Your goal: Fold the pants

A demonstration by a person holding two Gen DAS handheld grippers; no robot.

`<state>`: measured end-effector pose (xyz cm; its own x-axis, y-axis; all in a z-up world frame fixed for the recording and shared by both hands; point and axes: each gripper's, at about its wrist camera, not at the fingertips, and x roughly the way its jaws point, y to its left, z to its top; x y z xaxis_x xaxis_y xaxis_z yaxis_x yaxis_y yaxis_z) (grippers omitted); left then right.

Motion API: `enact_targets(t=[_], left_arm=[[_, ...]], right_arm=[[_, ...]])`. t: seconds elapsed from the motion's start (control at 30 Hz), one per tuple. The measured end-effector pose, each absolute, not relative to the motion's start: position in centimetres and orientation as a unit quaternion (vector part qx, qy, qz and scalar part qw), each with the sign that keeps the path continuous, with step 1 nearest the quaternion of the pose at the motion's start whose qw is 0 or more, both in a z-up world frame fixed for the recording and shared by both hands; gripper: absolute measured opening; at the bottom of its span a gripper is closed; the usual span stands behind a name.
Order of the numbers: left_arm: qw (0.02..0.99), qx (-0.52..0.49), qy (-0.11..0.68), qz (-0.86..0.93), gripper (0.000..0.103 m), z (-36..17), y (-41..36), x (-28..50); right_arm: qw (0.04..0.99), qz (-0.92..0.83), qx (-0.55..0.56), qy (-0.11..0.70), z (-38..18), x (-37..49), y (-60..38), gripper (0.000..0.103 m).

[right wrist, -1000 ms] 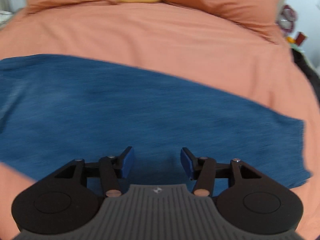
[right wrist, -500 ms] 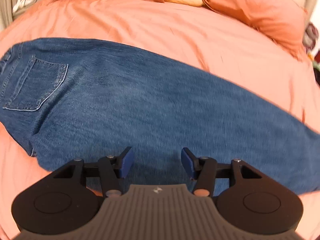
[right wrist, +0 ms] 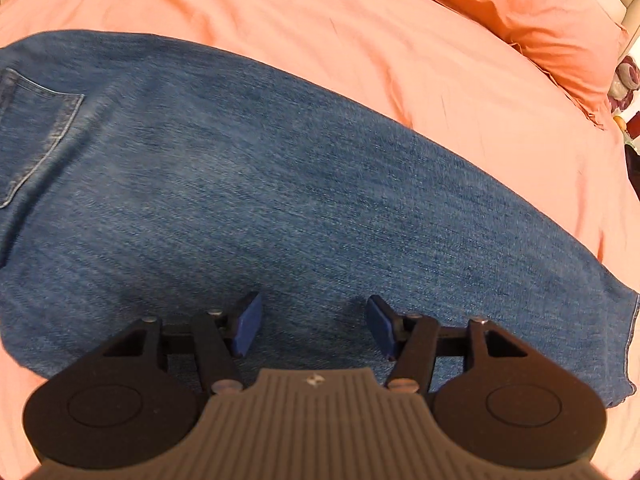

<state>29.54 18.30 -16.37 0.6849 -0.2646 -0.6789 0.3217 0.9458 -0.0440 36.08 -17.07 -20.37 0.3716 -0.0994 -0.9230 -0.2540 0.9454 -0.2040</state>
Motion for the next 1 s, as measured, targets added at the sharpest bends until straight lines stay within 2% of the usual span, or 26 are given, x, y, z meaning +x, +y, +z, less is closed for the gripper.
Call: enact_targets(t=[0.2,0.47,0.7,0.8,0.83,0.87,0.93,1.0], left_arm=[[0.928,0.038,0.346,-0.13,0.009,-16.4,18.1,29.7],[0.942,0.042,0.326,-0.07,0.009,-11.9,21.4,35.4],[0.912,0.067,0.403,-0.044,0.01,-17.2,20.9,39.8],[0.897,0.04,0.438,-0.029,0.023,-18.8,21.7,40.6],[0.897,0.033,0.441,-0.02,0.036,-18.7,22.0,40.6],[0.896,0.029,0.443,-0.009,0.042,-18.3,22.2,40.6],[0.893,0.023,0.449,-0.007,0.064,-17.0,22.8,40.0],[0.895,0.029,0.445,-0.008,0.069,-15.4,23.3,38.9]], right_arm=[[0.814,0.048,-0.176,0.552,-20.5,36.1,-16.6,0.056],[0.818,0.058,-0.191,0.539,-20.1,34.6,-16.4,0.056],[0.827,0.046,-0.143,0.542,-20.7,34.1,-17.6,0.056],[0.829,0.043,-0.125,0.543,-20.8,33.9,-18.0,0.056],[0.83,0.042,-0.122,0.543,-20.8,33.9,-18.1,0.056],[0.83,0.042,-0.12,0.543,-20.8,33.7,-18.1,0.056],[0.831,0.044,-0.119,0.542,-20.5,33.5,-18.2,0.055],[0.836,0.046,-0.119,0.534,-19.8,33.3,-18.2,0.055]])
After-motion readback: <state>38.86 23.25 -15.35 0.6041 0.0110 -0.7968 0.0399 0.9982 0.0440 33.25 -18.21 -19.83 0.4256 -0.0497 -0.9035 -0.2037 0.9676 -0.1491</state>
